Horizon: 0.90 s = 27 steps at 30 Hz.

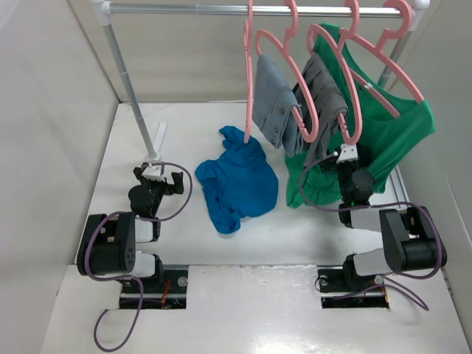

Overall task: Place the t-shirt on the hanger
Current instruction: Grab a hanger with the right arm

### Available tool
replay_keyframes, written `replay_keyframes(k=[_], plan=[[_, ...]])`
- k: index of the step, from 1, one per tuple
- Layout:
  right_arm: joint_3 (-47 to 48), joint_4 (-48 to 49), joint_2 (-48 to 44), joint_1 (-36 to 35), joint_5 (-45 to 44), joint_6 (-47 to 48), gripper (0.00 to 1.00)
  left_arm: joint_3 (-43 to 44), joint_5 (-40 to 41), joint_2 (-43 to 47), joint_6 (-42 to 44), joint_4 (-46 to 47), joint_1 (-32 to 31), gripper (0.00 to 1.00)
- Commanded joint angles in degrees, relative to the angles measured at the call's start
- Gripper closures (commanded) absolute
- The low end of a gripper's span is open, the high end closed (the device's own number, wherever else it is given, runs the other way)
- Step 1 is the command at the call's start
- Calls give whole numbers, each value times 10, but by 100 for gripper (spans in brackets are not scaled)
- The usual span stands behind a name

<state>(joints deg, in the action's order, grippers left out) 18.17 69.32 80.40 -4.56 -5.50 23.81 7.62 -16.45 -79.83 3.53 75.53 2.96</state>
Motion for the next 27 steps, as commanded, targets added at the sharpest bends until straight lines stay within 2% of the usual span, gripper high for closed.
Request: replay_keyframes(k=[1, 3, 8, 9, 11, 12, 13, 14, 15, 17, 20, 23, 24, 25, 26, 27], plan=[[2, 13, -2, -4, 8, 2, 0, -1, 0, 0, -3, 150, -2, 0], [2, 13, -2, -4, 8, 2, 0, -1, 0, 0, -3, 150, -2, 0], [2, 13, -2, -4, 8, 2, 0, 9, 87, 14, -13, 138, -27, 0], [2, 13, -2, -4, 8, 2, 0, 21, 70, 33, -8, 42, -27, 0], [2, 13, -2, -4, 8, 2, 0, 107, 12, 97, 13, -98, -21, 0], [2, 13, -2, -4, 8, 2, 0, 145, -106, 109, 51, -168, -21, 0], [2, 13, -2, -4, 8, 2, 0, 222, -177, 115, 220, -330, -21, 0], [2, 13, -2, -4, 14, 2, 0, 255, -228, 115, 289, -408, -21, 0], [2, 13, -2, 9, 29, -4, 0, 286, -236, 128, 300, -472, -21, 0], [2, 7, -2, 16, 48, -4, 0, 286, -187, 151, 288, -472, -21, 0], [11, 7, -9, 16, 56, -4, 0, 270, -148, 204, 362, -482, -27, 0], [51, -105, -32, 16, 47, -4, 0, 265, -109, 286, 428, -529, -27, 0], [99, -209, -45, 10, 47, -4, 0, 265, -109, 322, 454, -559, -27, 0], [126, -264, -45, 10, 41, -4, 0, 273, -109, 339, 534, -598, -27, 0], [148, -307, -45, 10, 41, -4, 0, 280, -109, 355, 575, -679, -27, 0], [174, -366, -45, -7, 36, -4, 0, 294, -109, 385, 606, -715, -27, 0]])
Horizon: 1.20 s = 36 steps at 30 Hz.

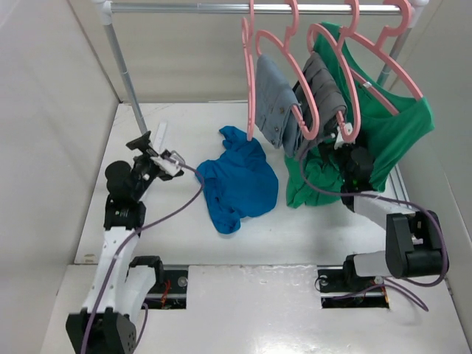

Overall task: Place the t-shirt on the hanger
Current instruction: Grab a hanger with the right arm

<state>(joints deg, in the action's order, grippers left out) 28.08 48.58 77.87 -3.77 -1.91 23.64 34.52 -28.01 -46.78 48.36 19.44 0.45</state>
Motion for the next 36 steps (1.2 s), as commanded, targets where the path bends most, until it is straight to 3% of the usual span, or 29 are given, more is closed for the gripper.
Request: replay_keyframes(k=[1, 4, 8, 11, 16, 22, 28, 33, 36], plan=[[75, -175, -19, -22, -8, -3, 0, 31, 7, 69, 176, -187, -2, 0], [67, -208, -52, -77, -62, 31, 0, 45, 12, 114, 144, -256, -2, 0], [62, -255, -122, -157, -164, 38, 0, 63, 7, 153, 0, -276, -2, 0], [57, -304, -172, -196, -249, -23, 0, 63, -26, 161, -60, -287, -2, 0], [51, -372, -277, -245, -212, -67, 0, 71, -85, 146, -79, -342, -2, 0], [14, -427, -409, -342, -171, -140, 0, 50, -91, 71, -54, -365, -2, 0], [-9, -487, -390, -464, -62, -163, 0, 11, -108, 50, -57, -327, -2, 0], [6, -479, -326, -602, -54, -89, 0, -21, -82, 99, -69, -290, -2, 0], [66, -500, -269, -676, -54, -34, 0, -34, -65, 128, -69, -290, -2, 0]])
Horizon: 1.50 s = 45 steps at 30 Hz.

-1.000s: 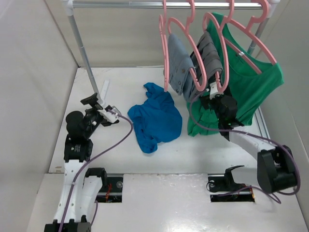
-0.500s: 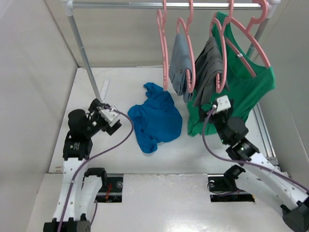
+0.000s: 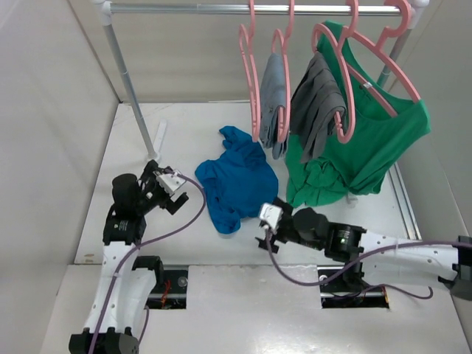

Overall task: Place the t-shirt on the hanger
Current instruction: Grab a hanger with the right arm

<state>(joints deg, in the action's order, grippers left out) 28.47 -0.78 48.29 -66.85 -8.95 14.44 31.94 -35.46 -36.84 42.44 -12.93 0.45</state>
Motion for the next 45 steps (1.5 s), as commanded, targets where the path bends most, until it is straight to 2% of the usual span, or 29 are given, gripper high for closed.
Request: replay_keyframes(k=[1, 5, 6, 15, 18, 21, 23, 24, 26, 28, 29, 30, 33, 34, 35, 37, 41, 45], plan=[[87, -26, 40, -60, 11, 74, 0, -8, 27, 34, -15, 33, -2, 0], [246, -156, 87, -114, 32, 110, 0, -21, 32, 52, 4, 26, -2, 0], [316, -183, 101, -114, 45, 110, 0, -28, 27, 57, 10, 26, -2, 0], [660, -381, 168, -114, 144, 125, 0, -34, 1, 57, 35, 7, -2, 0], [776, -469, 222, -114, 116, 125, 0, -34, -10, 63, 41, 2, -2, 0], [904, -519, 289, -114, 34, 125, 0, -34, -16, 63, 41, -3, -2, 0], [967, -512, 313, -114, -57, 130, 0, -29, -22, 49, 23, 3, -2, 0], [1006, -470, 320, -114, -95, 130, 0, -23, -22, 35, 14, 11, -2, 0], [1006, -392, 320, -114, -180, 160, 0, -17, -22, 18, -22, 27, -2, 0], [961, -256, 300, -97, -194, 183, 0, -10, -22, -14, -44, 38, -2, 0], [961, -238, 300, -83, -171, 183, 0, -2, -22, -24, -56, 38, -2, 0], [969, -237, 305, -56, -171, 183, 0, 3, -22, -33, -84, 47, -2, 0], [1082, -307, 383, -23, -224, 119, 0, 19, -16, -64, -103, 53, -2, 0], [1176, -343, 436, 6, -210, 101, 0, 19, -16, -69, -103, 53, -2, 0], [1221, -403, 461, 20, -191, 66, 0, 19, -16, -75, -103, 53, -2, 0], [1275, -428, 492, 53, -138, 33, 0, 24, -21, -75, -97, 53, -2, 0], [1198, -422, 477, 131, -82, -75, 0, 24, -15, -81, -85, 53, -2, 0], [1194, -414, 490, 138, -72, -89, 0, 24, -3, -87, -75, 53, -2, 0]])
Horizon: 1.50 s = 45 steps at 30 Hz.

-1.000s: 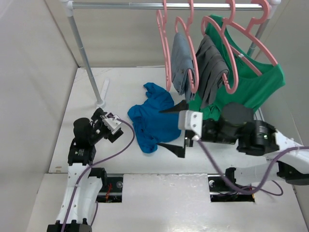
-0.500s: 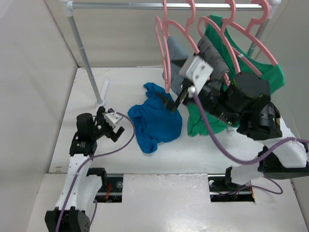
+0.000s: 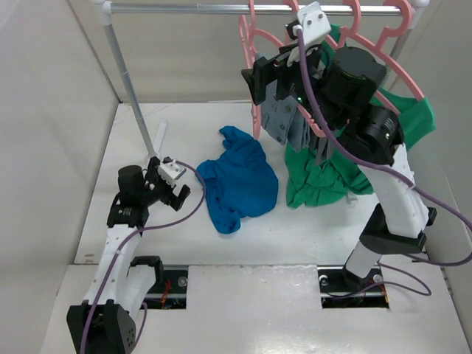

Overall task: Place the t-shirt on the hanger
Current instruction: Grab a hanger with the right arm

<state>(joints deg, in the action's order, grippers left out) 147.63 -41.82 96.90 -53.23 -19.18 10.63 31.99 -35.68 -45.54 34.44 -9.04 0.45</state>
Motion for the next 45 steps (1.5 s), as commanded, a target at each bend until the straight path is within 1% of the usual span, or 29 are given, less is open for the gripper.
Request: replay_keyframes(k=[1, 4, 5, 7, 8, 9, 11, 15, 19, 21, 22, 24, 25, 28, 31, 32, 38, 42, 43, 45], plan=[[3, 2, 9, 1, 30, -51, 0, 19, 4, -5, 5, 14, -2, 0], [-9, 9, 15, 7, -6, -51, 0, 19, 4, -5, 5, 8, -2, 0], [-17, 10, 15, 7, -21, -51, 2, 19, 10, -5, 5, 8, -2, 0], [-52, 26, 10, 16, -46, -56, 9, 19, 10, -5, 5, 2, -2, 0], [-67, 35, 1, 21, -62, -56, 15, 19, 15, -5, 5, 2, -2, 0], [-83, 45, 1, 21, -87, -61, 16, 19, 15, -5, 5, 2, -2, 0], [-116, 67, -8, 27, -88, -67, 18, 19, 15, -5, 5, 2, -2, 0], [-116, 67, 9, 38, -74, -73, 18, 13, 15, 0, 5, 2, -2, 0], [-123, 67, 24, 48, -66, -79, 24, 13, 20, 0, 5, -4, -2, 0], [-140, 75, 24, 48, -66, -79, 30, 8, 20, 5, 5, -4, -2, 0], [-147, 81, 24, 48, -66, -79, 38, 8, 20, 5, 5, -4, -2, 0], [-171, 90, 11, 48, -66, -79, 48, 3, 20, 11, 5, -4, -2, 0], [-179, 101, 11, 48, -61, -79, 58, 3, 20, 17, 5, -4, -2, 0], [-201, 119, -1, 53, -43, -79, 73, -3, 20, 17, 5, -4, -2, 0], [-215, 128, -13, 53, -24, -79, 92, -3, 20, 17, 5, -4, -2, 0], [-215, 144, -13, 53, -18, -74, 100, -3, 20, 17, 5, -4, -2, 0], [-262, 192, -45, 53, 15, -46, 100, -3, 15, 17, 17, 2, -2, 0], [-304, 264, -67, 53, 32, -9, 100, 3, -2, 5, 44, -5, -2, 12], [-309, 275, -73, 53, 47, -1, 100, 3, -8, -1, 49, -11, -2, 19], [-309, 290, -73, 53, 66, 15, 100, 3, -8, -1, 57, -16, -2, 25]])
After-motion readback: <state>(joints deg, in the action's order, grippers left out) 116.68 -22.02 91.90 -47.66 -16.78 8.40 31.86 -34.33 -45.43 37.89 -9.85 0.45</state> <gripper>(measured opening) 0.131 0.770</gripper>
